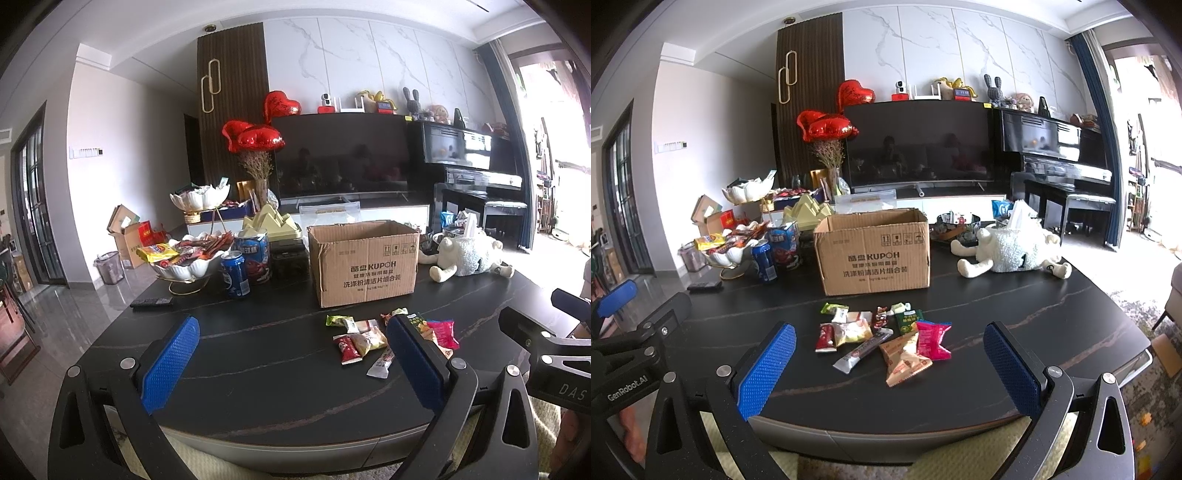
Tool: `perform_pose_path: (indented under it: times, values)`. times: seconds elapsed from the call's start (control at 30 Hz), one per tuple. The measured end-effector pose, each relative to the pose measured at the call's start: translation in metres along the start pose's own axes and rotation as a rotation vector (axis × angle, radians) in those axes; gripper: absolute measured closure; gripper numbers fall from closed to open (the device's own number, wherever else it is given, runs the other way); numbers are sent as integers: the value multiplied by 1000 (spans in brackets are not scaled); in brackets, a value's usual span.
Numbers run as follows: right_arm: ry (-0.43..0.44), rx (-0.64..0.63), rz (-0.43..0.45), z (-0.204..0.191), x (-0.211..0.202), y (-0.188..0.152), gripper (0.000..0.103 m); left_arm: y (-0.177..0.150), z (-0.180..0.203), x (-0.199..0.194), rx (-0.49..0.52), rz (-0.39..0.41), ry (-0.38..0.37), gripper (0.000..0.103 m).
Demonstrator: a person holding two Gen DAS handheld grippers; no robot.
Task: Organize snacks
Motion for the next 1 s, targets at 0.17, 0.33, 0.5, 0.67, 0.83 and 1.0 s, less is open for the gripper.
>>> perform_pose_path:
  times: [0.17, 0.33, 0.5, 0.67, 0.83, 1.0]
  values:
    - [1, 1, 1, 0, 0, 0, 0, 0, 0, 0, 1, -1, -1, 0]
    - [1, 0, -1, 0, -2, 0, 0, 1, -1, 0, 4, -11, -14, 0]
    - [-1, 2, -11, 0, -6, 5, 0, -4, 4, 9, 18, -47, -34, 0]
    - [-6, 0, -35, 5, 2, 1, 0, -8, 9, 22, 33, -78, -38, 0]
    - [-1, 4, -87, 11, 26, -6, 0, -15, 20, 42, 89, -110, -72, 0]
    - [-11, -2, -141, 17, 56, -13, 5, -18, 34, 70, 149, -165, -135, 3]
Point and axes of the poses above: each gripper's, at about its wrist camera, not at the fingertips, and x roughly the way its jaws point, z to its right, y to its top, the point moved 1 cm from there along x, roughly the way its jaws point, and after that the axes turned 6 degrees about -z, right-handed, at the moved point
